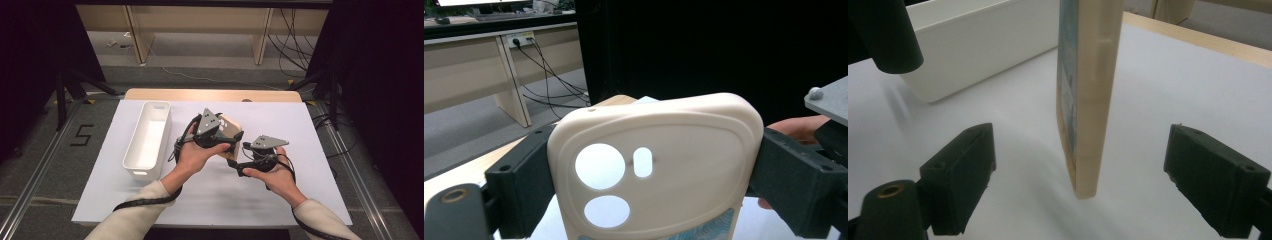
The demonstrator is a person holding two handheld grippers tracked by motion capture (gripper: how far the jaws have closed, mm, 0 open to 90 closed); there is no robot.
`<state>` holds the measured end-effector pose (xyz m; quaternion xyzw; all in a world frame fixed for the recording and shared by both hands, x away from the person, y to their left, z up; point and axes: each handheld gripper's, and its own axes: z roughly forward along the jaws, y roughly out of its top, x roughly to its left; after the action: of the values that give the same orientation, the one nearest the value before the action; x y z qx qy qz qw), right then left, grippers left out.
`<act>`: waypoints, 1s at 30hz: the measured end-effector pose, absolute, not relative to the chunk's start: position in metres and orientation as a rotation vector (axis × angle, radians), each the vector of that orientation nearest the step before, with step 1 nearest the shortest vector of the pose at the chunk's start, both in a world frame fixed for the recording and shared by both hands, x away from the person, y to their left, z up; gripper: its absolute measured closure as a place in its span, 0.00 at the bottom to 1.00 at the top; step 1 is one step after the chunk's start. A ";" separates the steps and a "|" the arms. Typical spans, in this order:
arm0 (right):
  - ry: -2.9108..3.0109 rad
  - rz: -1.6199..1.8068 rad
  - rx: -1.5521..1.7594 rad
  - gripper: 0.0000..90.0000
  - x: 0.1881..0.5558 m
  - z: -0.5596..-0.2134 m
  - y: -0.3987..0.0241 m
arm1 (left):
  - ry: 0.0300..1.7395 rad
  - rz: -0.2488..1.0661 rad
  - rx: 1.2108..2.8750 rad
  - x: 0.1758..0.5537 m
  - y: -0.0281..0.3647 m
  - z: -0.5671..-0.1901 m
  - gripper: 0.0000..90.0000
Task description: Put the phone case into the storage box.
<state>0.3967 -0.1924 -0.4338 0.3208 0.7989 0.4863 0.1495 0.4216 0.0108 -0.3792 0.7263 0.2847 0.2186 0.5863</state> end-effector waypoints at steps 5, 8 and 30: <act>2.286 1.407 0.908 0.13 0.396 -0.433 -0.196 | 0.667 0.516 1.690 0.422 0.013 -0.378 0.12; 2.280 1.415 0.902 0.13 0.396 -0.433 -0.198 | 0.668 0.521 1.686 0.422 0.015 -0.376 0.12; 2.240 1.440 0.904 0.13 0.392 -0.430 -0.219 | 0.704 0.553 1.676 0.422 0.035 -0.372 0.12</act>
<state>0.3924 -0.2188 -0.4304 0.3170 0.7857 0.5052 0.1642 0.4223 0.0346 -0.3719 0.7175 0.3013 0.2366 0.5817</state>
